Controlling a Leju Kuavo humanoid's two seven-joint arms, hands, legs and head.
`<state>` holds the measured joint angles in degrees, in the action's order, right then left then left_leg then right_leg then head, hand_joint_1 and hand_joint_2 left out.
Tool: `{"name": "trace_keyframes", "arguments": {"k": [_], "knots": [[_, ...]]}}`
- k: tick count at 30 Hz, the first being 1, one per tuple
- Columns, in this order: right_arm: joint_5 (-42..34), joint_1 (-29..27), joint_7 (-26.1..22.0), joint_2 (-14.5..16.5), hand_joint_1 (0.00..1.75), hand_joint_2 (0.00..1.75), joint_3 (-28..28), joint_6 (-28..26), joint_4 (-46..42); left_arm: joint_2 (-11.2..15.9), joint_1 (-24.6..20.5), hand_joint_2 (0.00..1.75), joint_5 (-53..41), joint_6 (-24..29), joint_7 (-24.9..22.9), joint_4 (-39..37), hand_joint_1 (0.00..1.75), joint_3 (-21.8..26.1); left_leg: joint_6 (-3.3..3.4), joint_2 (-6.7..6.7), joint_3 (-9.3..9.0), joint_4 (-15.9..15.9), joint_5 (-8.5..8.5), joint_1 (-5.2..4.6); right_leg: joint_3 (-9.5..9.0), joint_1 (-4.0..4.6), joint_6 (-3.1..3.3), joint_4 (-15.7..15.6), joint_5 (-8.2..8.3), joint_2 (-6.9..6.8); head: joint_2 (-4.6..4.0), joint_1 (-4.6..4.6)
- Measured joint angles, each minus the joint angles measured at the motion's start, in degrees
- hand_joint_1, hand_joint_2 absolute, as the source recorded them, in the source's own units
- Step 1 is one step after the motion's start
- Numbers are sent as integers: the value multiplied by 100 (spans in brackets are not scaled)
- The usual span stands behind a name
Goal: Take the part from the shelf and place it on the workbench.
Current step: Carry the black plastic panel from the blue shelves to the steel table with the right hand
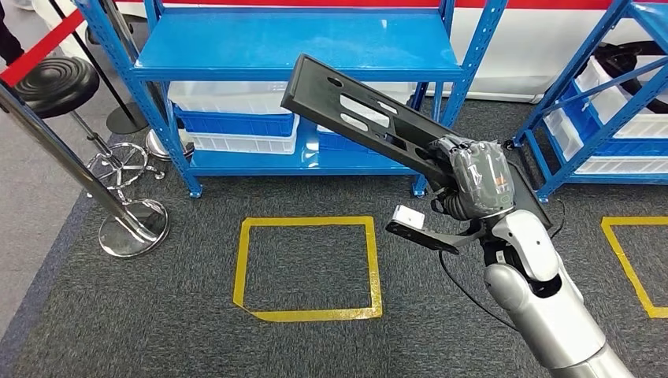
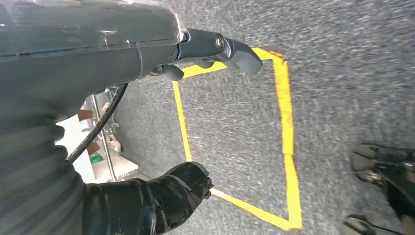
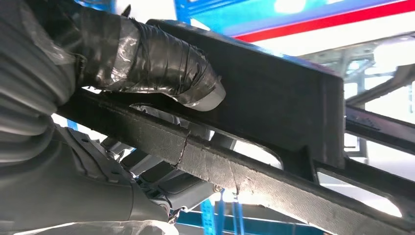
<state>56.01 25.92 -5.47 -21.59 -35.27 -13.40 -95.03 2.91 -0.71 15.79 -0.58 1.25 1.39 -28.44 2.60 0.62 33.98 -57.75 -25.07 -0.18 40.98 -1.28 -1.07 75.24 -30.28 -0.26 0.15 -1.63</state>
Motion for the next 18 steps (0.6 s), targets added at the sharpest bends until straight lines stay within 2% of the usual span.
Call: {"name": "trace_keyframes", "arguments": {"k": [1,2,4,5,6,8,9,10,12,13,14,15,16,17,18], "knots": [[1,17,8,13,175,175,-4,0,18,3,0,175,17,-1,0,-1,0,-8,-4,-3,87,-40,36,-8,-244,9,28,-253,151,1,0,-1],[0,38,18,24,175,175,-8,-1,31,4,1,175,38,-2,1,-1,0,-17,-13,-4,162,-75,66,-10,-512,26,72,-611,199,0,0,-1],[-5,84,39,39,175,175,-16,-3,42,-3,-1,175,83,-7,3,-4,0,-40,-51,-3,262,-121,135,-12,-972,80,145,-1332,127,-4,0,-2],[-9,106,48,43,175,175,-20,-4,48,-4,-2,175,97,-8,5,-6,0,-53,-80,0,286,-117,180,1,-1057,110,165,-1510,72,-7,0,-1],[-13,124,55,45,175,175,-23,-5,55,-5,-3,175,108,-9,7,-9,0,-65,-115,0,294,-97,233,11,-1083,135,175,-1600,92,-9,0,0],[-19,150,61,50,175,175,-28,-5,73,11,-7,175,119,-9,10,-20,0,-89,-188,-13,338,-71,246,23,-1049,110,220,-1716,227,-29,0,2],[-24,163,63,57,175,175,-31,-4,81,16,-7,175,125,-11,11,-25,0,-103,-220,-24,383,-144,130,23,-1024,85,253,-1777,296,-42,0,1],[-33,175,65,65,175,175,-33,-3,90,20,-6,175,133,-12,13,-29,0,-118,-250,-36,456,-335,-82,28,-990,55,281,-1830,360,-56,0,-2],[-55,194,68,77,175,175,-34,-3,102,21,3,175,151,-13,12,-31,0,-144,-307,-46,626,-992,-592,73,-873,46,307,-1826,464,-66,0,-4],[-64,197,69,78,175,175,-34,-3,107,22,7,175,161,-11,11,-31,0,-152,-341,-46,688,-1326,-739,98,-803,39,299,-1810,507,-71,0,-5],[-70,198,69,79,175,175,-34,-2,113,26,7,175,170,-10,11,-32,0,-159,-376,-46,686,-1530,-754,123,-728,27,279,-1787,547,-74,0,-4],[-74,199,70,79,175,175,-34,-1,120,30,7,175,179,-8,11,-32,0,-165,-412,-44,595,-1553,-651,147,-649,7,251,-1752,582,-77,0,-5],[-77,201,71,79,175,175,-34,-1,125,33,4,175,190,-7,11,-32,0,-172,-449,-44,401,-1363,-483,173,-566,-20,217,-1703,610,-78,0,-5],[-78,204,71,79,175,175,-34,0,128,36,-3,175,199,-5,11,-32,0,-180,-490,-48,143,-1016,-371,202,-484,-44,183,-1644,633,-78,0,-6],[-78,208,72,79,175,175,-34,-1,130,39,-8,175,206,-5,11,-32,0,-189,-513,-64,-126,-625,-338,206,-407,-57,148,-1582,653,-75,0,-7]]}}
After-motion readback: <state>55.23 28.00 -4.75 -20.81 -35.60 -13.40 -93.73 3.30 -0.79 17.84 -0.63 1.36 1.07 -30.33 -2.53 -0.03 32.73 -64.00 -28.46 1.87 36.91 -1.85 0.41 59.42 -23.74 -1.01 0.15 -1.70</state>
